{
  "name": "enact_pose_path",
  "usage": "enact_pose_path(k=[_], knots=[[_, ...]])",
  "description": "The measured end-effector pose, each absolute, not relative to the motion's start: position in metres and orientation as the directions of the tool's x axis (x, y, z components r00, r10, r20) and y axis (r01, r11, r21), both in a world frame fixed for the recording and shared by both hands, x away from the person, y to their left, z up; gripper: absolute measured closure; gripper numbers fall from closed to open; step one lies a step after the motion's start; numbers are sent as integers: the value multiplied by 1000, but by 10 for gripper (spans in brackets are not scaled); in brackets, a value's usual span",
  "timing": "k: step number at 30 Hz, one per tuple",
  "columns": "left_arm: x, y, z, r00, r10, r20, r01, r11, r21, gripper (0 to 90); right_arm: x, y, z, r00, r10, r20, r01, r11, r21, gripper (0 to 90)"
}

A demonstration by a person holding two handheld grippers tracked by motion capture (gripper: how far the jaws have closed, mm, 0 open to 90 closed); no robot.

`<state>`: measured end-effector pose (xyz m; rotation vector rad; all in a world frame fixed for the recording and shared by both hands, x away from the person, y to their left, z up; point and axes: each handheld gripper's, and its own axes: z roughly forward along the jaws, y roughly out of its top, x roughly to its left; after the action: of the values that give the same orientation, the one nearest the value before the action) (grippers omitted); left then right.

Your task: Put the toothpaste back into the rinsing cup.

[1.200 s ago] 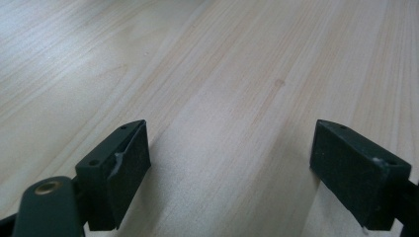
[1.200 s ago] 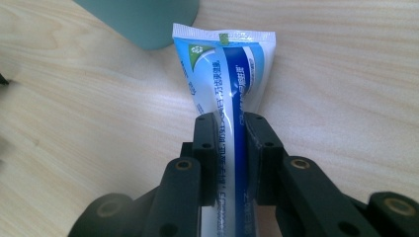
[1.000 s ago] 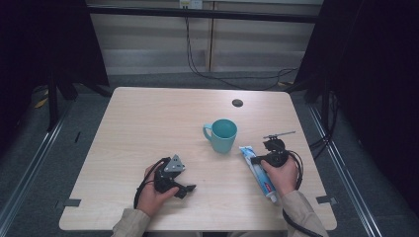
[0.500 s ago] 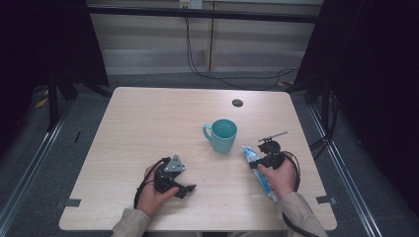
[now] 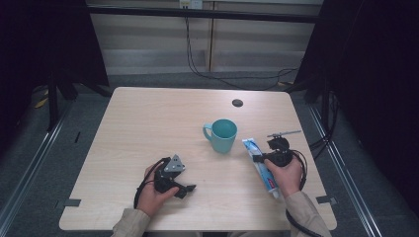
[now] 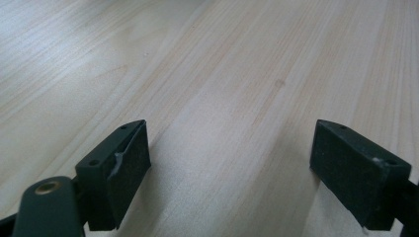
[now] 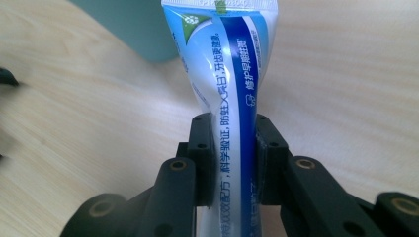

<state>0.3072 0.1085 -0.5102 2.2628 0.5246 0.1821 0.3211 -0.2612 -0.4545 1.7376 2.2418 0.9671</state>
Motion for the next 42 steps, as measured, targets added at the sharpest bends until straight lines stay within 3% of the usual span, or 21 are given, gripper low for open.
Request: enact_pose_path(k=[13,42], knots=[[307,109,-510,905,425,-34,311,-605,733,151,315,-272,-419,-367,885,286,647,22,762,741],[307,109,-510,905,425,-34,312,-604,734,151,321,-266,-384,-422,868,262,434,-60,899,737]])
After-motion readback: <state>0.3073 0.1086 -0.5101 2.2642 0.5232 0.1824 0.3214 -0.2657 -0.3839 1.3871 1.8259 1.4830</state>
